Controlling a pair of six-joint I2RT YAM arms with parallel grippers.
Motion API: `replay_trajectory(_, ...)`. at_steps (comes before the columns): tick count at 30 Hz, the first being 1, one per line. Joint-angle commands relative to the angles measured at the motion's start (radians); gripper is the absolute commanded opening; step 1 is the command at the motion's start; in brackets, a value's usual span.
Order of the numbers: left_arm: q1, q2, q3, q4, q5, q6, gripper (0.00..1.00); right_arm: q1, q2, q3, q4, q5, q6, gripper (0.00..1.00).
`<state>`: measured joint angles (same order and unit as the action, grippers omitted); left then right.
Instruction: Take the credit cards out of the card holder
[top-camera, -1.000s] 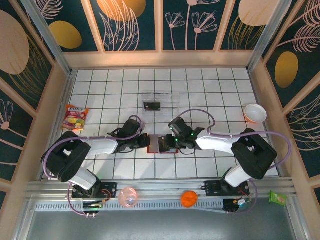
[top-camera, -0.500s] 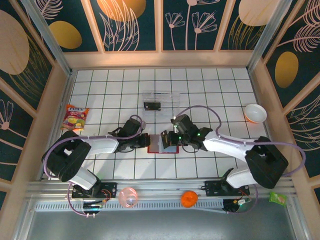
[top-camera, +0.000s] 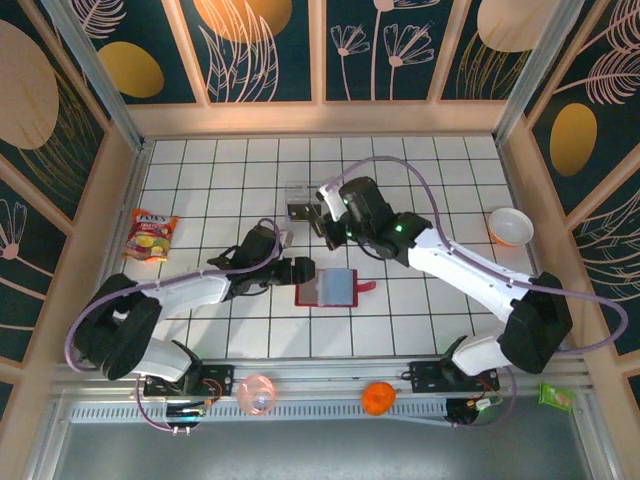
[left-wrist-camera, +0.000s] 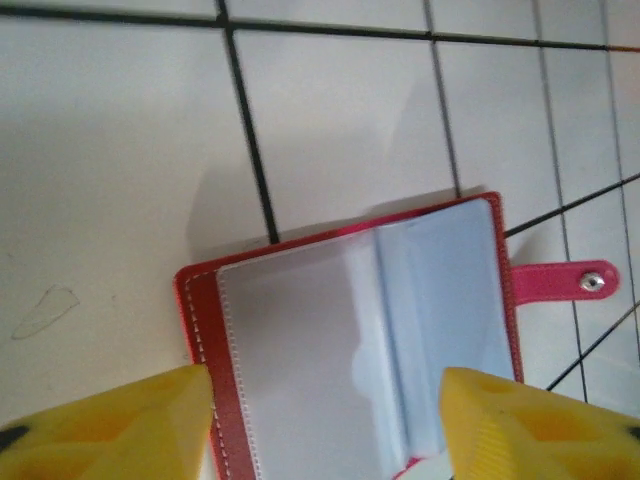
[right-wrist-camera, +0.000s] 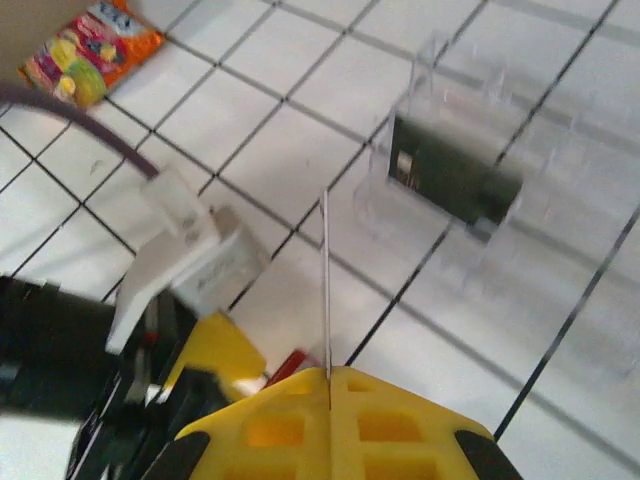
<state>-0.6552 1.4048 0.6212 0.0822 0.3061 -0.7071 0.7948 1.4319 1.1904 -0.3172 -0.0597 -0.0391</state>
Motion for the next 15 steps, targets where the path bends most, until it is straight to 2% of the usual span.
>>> replay_trajectory(1, 0.022, -0.090, -0.011, -0.036, -0.015, -0.026, 0.89, -0.036, 0.054, 0.099, -0.099, -0.050, -0.208, 0.00)
replay_trajectory(7, 0.125, -0.224, -0.096, -0.084, 0.021, -0.077, 0.93, -0.061, 0.178, 0.274, -0.242, -0.092, -0.460, 0.00)
replay_trajectory(15, 0.199, -0.276, -0.069, -0.225, -0.033, -0.064, 0.98, -0.098, 0.342, 0.483, -0.330, -0.168, -0.677, 0.00)
